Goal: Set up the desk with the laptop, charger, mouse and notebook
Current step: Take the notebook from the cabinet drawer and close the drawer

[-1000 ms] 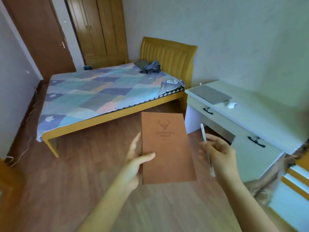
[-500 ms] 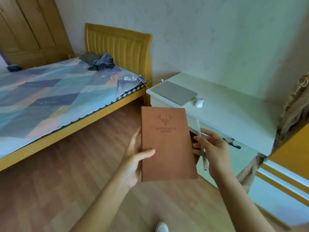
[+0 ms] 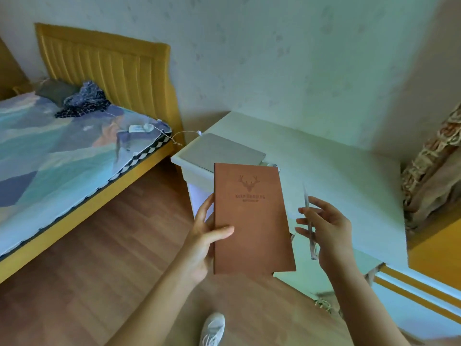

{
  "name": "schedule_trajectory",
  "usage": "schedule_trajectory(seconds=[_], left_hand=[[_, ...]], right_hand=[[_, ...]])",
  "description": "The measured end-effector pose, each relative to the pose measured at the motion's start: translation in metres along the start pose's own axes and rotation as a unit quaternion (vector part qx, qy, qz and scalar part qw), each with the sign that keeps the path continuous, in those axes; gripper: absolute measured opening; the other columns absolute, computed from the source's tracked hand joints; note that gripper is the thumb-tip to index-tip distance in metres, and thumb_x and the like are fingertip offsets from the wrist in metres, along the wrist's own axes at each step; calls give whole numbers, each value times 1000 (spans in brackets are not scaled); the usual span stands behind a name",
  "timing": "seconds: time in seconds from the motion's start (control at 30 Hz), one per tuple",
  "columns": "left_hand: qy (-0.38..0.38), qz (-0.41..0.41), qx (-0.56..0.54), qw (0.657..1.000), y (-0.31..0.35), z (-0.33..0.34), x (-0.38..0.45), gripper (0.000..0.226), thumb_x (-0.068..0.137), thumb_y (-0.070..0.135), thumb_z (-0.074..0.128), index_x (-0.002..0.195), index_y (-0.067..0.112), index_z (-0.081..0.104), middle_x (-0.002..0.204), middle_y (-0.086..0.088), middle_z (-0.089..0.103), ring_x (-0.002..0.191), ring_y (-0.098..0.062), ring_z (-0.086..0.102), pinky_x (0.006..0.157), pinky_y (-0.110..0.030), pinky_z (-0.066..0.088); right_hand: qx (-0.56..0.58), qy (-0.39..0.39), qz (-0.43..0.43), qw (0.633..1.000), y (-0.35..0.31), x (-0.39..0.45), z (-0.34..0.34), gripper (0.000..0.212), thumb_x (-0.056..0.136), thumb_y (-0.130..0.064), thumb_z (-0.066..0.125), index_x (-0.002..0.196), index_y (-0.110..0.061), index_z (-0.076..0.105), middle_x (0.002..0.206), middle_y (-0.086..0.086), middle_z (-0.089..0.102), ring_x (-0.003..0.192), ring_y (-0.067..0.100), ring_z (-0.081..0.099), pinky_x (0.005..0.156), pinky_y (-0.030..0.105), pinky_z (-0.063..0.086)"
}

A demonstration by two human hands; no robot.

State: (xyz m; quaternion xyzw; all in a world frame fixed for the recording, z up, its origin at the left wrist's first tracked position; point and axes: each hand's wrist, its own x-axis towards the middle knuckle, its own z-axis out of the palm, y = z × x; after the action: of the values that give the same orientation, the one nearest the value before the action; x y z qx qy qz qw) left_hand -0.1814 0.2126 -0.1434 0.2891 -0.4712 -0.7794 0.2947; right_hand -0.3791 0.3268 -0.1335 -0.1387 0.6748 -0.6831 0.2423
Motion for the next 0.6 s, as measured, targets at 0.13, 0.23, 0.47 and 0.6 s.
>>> schedule_trajectory(seconds=[0.13, 0.23, 0.47, 0.6], left_hand=[[-33, -56, 6, 998, -1, 4, 92, 73, 69, 1, 72, 125, 43, 54, 119, -11, 68, 108, -31, 65, 90, -44, 50], [-54, -98, 10, 994, -6, 13, 161, 78, 68, -2, 73, 129, 40, 50, 111, -12, 71, 103, -30, 67, 84, -40, 53], [-113, -209, 61, 969, -43, 54, 296, 73, 79, -6, 68, 127, 45, 48, 108, -7, 73, 101, -27, 69, 89, -42, 52], [-118, -255, 88, 956, -77, 83, 358, 72, 79, -4, 69, 123, 49, 47, 105, -2, 74, 97, -22, 70, 80, -37, 52]], right_hand=[[-1, 62, 10, 998, 10, 63, 8, 27, 88, -2, 58, 113, -7, 63, 93, 17, 68, 76, 31, 66, 63, 35, 57], [-6, 111, 26, 993, 15, 112, 11, 28, 88, -2, 58, 115, -7, 63, 94, 17, 68, 77, 32, 67, 66, 37, 57], [10, 203, 85, 975, 38, 213, -1, 27, 87, -1, 59, 112, -10, 63, 92, 16, 67, 77, 29, 66, 62, 34, 57], [-1, 233, 117, 965, 65, 272, -22, 25, 87, -1, 58, 109, -13, 62, 90, 14, 67, 72, 26, 65, 58, 32, 56]])
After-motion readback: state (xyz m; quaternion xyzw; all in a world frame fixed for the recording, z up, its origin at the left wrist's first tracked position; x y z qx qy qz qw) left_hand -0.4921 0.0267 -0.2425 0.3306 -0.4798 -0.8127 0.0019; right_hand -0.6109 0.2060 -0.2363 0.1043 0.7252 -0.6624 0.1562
